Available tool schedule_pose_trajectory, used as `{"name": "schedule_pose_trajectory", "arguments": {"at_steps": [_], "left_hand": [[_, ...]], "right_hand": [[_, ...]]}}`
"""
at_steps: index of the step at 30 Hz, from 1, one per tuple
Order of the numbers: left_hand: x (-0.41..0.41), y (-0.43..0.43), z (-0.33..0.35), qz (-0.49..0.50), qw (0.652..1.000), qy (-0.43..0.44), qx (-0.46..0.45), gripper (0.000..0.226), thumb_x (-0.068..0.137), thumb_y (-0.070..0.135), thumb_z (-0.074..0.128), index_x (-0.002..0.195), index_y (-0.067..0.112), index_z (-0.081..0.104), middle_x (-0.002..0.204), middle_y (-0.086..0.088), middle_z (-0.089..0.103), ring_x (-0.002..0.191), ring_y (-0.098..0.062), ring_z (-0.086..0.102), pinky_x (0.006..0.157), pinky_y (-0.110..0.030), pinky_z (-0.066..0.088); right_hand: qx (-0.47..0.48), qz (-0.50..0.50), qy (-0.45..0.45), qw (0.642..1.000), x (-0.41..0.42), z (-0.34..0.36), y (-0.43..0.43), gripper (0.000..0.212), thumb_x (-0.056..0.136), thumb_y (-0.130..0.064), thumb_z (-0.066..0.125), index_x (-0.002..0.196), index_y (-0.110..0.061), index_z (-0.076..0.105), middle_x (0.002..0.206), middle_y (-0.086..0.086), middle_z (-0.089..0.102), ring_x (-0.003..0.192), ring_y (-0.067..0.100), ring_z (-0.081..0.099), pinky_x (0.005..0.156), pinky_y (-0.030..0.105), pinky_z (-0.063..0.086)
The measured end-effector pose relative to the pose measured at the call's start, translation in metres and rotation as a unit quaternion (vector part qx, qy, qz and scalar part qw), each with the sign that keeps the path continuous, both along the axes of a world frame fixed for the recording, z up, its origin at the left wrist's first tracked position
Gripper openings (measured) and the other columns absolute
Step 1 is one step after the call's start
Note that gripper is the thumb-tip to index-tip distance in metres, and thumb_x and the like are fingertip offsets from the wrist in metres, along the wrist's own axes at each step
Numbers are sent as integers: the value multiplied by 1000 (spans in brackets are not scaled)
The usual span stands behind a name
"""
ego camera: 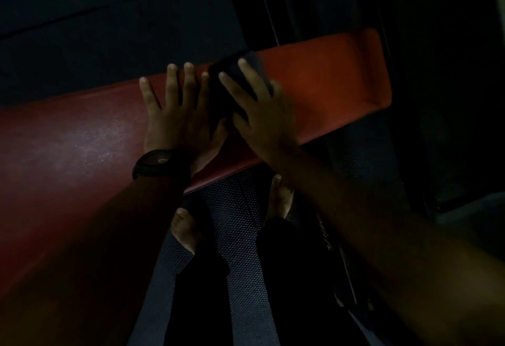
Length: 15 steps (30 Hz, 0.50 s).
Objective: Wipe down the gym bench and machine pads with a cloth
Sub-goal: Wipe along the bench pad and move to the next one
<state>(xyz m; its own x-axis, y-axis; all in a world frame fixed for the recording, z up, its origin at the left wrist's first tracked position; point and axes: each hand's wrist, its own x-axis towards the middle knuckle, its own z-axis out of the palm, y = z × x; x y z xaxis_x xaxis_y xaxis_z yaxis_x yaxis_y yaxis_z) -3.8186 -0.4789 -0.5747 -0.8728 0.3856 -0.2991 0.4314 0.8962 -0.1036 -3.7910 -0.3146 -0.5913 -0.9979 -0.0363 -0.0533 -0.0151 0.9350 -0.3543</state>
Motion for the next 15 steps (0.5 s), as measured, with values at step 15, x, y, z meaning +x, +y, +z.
{"name": "schedule_pose_trajectory", "arguments": {"at_steps": [15], "left_hand": [[-10,18,2,6,1000,-18,-17,86,93,61,19,159,7,13,167,-20,12,154,-40,9,117,-72,10]], "right_hand": [[11,-37,-13,999,-6,-6,19,63,93,-40,52,154,-42,36,166,-2,28,123,39,49,90,52,50]]}}
